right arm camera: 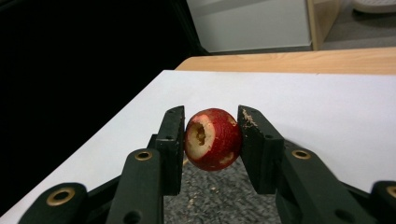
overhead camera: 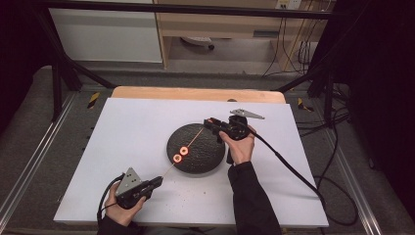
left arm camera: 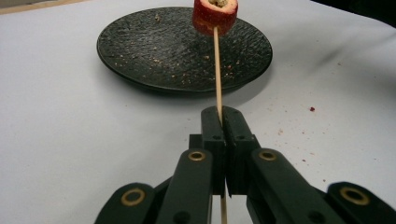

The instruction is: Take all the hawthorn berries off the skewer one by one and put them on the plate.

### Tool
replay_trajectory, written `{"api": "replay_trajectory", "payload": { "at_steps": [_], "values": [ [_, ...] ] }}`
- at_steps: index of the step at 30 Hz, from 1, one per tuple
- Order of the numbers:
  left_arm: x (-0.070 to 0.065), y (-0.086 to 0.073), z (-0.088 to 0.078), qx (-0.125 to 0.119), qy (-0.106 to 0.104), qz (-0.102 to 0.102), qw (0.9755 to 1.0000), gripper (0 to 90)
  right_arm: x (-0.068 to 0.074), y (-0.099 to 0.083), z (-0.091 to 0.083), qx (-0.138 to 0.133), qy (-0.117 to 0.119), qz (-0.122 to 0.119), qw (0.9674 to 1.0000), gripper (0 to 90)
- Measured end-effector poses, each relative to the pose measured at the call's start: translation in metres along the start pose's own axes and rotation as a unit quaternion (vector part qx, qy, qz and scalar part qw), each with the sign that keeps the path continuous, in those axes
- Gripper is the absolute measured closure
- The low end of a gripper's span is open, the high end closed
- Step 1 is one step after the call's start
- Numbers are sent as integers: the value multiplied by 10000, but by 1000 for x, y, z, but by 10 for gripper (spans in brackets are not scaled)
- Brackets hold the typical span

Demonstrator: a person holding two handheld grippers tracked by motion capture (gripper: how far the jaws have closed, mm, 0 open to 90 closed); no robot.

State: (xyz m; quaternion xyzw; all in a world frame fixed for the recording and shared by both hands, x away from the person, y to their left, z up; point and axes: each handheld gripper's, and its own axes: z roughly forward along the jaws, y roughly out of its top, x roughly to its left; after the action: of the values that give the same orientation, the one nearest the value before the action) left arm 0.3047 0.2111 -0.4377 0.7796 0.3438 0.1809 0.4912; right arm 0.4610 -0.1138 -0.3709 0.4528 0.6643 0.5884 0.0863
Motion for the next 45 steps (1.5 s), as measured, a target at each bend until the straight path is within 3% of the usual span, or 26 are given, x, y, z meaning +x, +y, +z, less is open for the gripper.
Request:
{"api": "replay_trajectory", "payload": {
  "at_steps": [7, 15, 24, 34, 40, 45],
  "values": [
    [2, -1, -1, -5, 29, -38, 10000, 884, -3, 4, -4, -17, -120, -141, 9998, 635],
    [4, -1, -2, -20, 106, -76, 9999, 883, -10, -12, 1, 129, -209, -175, 9995, 635],
    [5, -1, -2, -17, 128, -80, 9999, 883, -14, -52, 20, 687, -220, -239, 9971, 634],
    [4, -1, -2, 6, 125, -78, 9999, 883, -14, -83, 34, 1264, -298, -550, 9900, 625],
    [4, -2, -1, 16, 115, -84, 9999, 883, -11, -83, 31, 1255, -261, -610, 9899, 501],
    [4, -2, -1, 12, 112, -90, 9999, 884, -5, -77, 24, 1076, -178, -681, 9917, 327]
  ]
}}
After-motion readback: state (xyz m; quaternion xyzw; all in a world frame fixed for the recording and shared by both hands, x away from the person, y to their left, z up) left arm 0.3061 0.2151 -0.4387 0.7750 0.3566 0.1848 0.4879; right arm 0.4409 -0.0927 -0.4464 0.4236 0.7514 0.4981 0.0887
